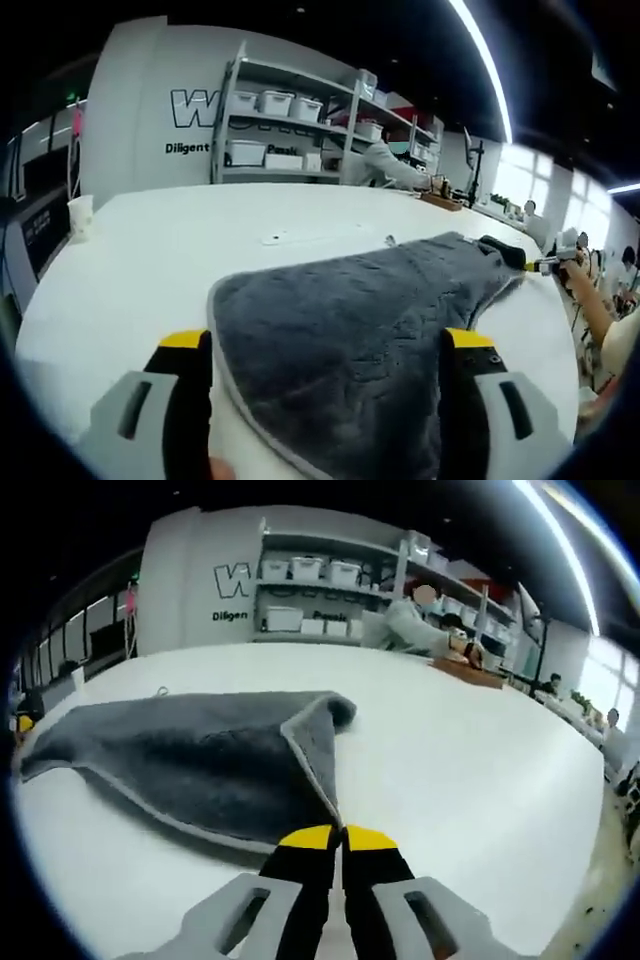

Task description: Open the folded towel by lifting each exposed corner and separating the folded layers until the towel lies flat within the target outline without major curled edges

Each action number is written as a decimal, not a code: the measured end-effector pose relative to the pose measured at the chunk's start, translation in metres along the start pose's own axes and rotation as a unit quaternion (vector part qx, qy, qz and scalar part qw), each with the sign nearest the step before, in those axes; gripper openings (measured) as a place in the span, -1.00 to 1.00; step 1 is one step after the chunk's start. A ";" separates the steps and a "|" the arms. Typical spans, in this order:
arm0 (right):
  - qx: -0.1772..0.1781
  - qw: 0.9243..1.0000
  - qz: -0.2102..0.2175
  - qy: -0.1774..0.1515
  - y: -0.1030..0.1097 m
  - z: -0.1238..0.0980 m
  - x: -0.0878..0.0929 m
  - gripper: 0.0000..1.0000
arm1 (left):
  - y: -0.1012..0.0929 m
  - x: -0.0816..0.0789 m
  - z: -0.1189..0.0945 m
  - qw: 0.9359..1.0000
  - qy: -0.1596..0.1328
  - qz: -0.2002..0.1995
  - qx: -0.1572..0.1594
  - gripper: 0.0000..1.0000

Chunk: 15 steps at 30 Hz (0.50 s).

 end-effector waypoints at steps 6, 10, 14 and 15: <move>0.021 1.000 -0.009 0.021 -0.002 0.001 0.007 -0.92 | 0.000 0.001 0.001 1.000 0.003 0.002 -0.001 0.84; 0.030 0.999 -0.010 0.023 -0.005 -0.006 0.006 -0.78 | 0.000 0.001 0.001 1.000 0.005 0.002 -0.002 0.84; 0.046 0.999 -0.008 0.020 -0.011 -0.014 0.006 -0.62 | 0.000 0.002 0.001 1.000 0.006 0.002 -0.003 0.84; 0.049 0.999 -0.006 0.020 -0.013 -0.017 0.006 -0.57 | 0.000 0.002 0.001 1.000 0.006 0.002 -0.004 0.84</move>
Point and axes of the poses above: the point that each gripper's makers call its tool centre point, and the gripper's own axes: z roughly forward along the fingers, y roughly to its left, x roughly out of its underside, the point moved 8 cm from there along -z, roughly backward along the fingers, and after that the axes turned 13 degrees about y, right-handed, at the moved point
